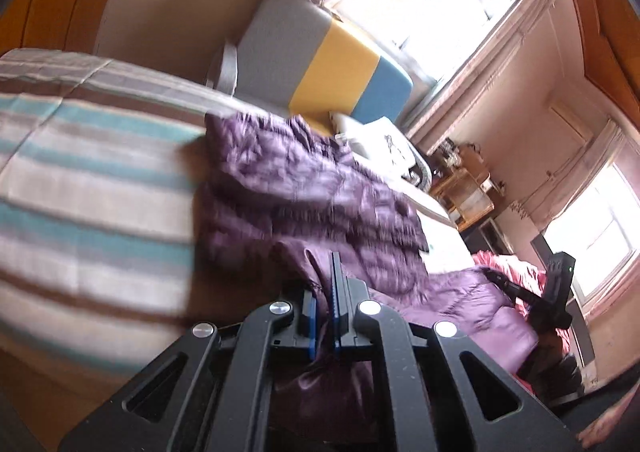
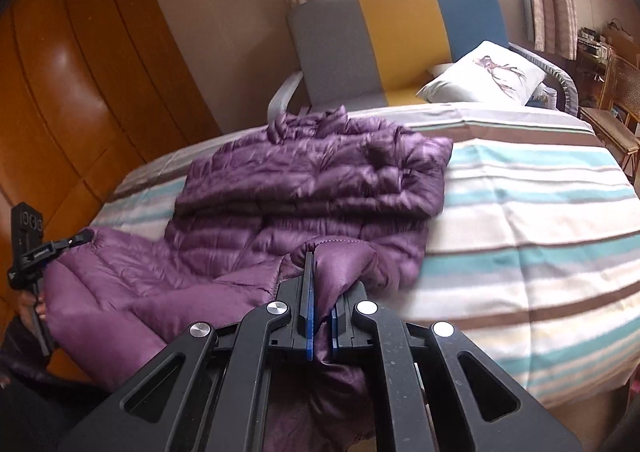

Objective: Fold large clothes
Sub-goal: 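Lift the hem with both grippers and fold it toward the collar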

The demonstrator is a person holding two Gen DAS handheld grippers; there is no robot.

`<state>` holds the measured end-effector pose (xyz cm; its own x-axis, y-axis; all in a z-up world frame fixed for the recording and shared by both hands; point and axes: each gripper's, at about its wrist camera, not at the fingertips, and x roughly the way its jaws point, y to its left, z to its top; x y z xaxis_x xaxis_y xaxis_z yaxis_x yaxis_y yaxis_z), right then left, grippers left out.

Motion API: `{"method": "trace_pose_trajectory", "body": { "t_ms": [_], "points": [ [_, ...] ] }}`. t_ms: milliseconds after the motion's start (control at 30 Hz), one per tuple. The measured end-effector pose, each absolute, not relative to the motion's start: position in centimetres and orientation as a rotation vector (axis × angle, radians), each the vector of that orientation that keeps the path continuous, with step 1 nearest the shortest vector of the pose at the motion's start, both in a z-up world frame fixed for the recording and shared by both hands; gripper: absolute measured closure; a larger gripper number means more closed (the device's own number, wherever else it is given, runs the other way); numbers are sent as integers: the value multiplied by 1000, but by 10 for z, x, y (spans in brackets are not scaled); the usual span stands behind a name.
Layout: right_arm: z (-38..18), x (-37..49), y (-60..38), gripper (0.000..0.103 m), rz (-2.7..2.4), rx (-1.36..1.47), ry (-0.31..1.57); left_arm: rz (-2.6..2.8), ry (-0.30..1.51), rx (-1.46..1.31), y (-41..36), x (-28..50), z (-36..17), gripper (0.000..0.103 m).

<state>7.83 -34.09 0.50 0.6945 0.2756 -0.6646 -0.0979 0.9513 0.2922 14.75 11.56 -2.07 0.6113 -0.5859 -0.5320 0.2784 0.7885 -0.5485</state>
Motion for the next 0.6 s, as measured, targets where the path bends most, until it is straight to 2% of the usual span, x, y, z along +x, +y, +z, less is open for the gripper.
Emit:
{"method": "trace_pose_trajectory", "body": {
  "t_ms": [400,467,533,567,600],
  "points": [
    [-26,196,-357,97,77,297,816,-405,815,-373,74,292,-31,96],
    [-31,209,-360,92,70,316,822,-368,834,-374,71,311,-38,94],
    [-34,222,-366,79,59,354,822,-350,852,-379,69,323,-43,87],
    [-34,225,-367,73,59,371,820,-340,859,-389,69,331,-45,75],
    [-34,228,-369,54,61,395,815,-331,862,-407,70,336,-45,50]
  ]
}}
